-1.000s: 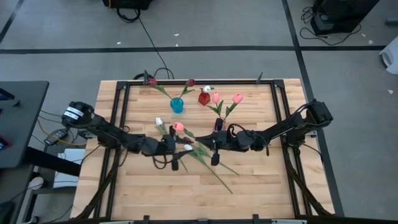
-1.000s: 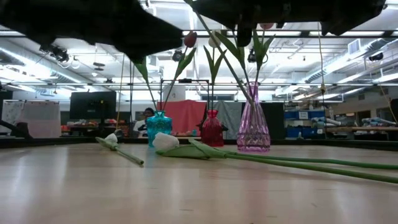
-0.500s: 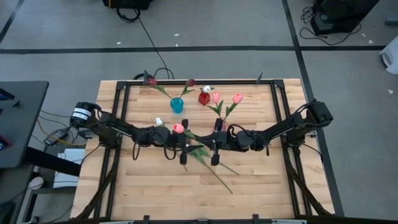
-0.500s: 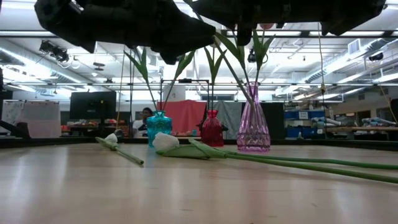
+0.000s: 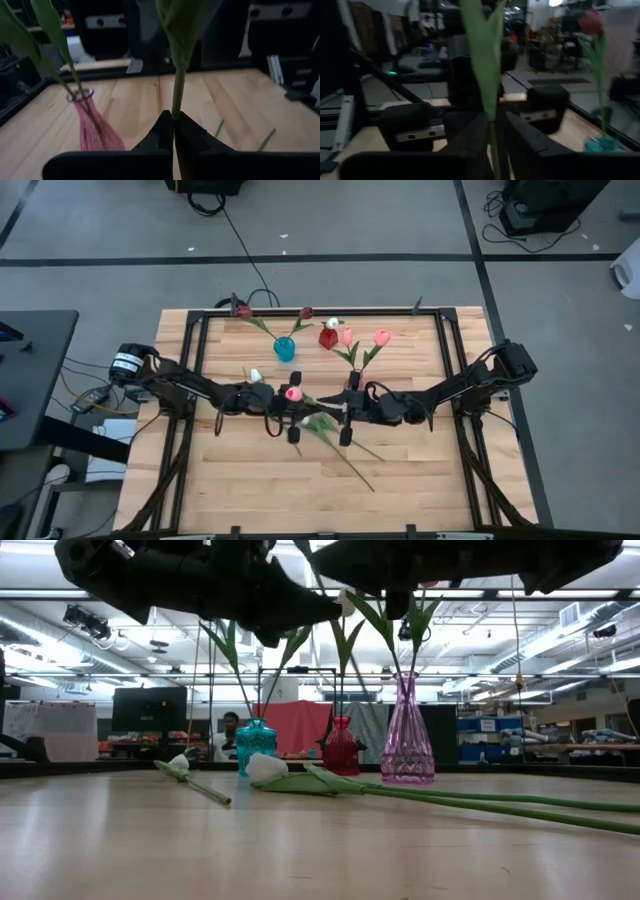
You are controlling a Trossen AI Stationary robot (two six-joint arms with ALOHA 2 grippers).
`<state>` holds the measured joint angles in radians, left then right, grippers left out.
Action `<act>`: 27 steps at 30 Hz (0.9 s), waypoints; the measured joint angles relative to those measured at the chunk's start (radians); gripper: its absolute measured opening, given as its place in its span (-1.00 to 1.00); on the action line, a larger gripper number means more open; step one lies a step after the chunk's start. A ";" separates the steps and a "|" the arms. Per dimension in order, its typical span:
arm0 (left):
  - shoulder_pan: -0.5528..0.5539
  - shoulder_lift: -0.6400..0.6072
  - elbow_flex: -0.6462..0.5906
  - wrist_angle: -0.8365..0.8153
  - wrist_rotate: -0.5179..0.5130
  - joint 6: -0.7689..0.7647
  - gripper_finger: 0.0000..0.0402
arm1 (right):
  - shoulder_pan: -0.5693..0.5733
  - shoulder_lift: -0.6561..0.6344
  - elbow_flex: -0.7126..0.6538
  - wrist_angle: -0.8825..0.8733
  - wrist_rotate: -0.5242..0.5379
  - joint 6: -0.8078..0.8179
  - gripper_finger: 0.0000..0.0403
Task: Sort flowers into vase by color
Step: Put the pink tulip into the violet vase
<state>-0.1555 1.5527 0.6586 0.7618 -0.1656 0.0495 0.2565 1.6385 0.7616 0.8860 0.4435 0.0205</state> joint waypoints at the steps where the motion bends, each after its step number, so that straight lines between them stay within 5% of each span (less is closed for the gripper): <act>1: 0.000 -0.007 0.000 -0.026 -0.004 0.000 -0.97 | 0.004 -0.001 0.000 -0.013 0.018 0.006 -0.55; 7: 0.013 -0.030 -0.001 -0.108 -0.007 -0.005 -0.99 | 0.008 -0.001 0.000 -0.063 0.035 0.059 -0.37; 27: 0.045 -0.025 0.126 -0.346 0.051 -0.003 -1.00 | -0.023 -0.001 0.001 -0.102 0.042 0.058 -0.47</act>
<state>-0.1101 1.5276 0.7849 0.4156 -0.1150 0.0467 0.2333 1.6379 0.7624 0.7838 0.4854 0.0780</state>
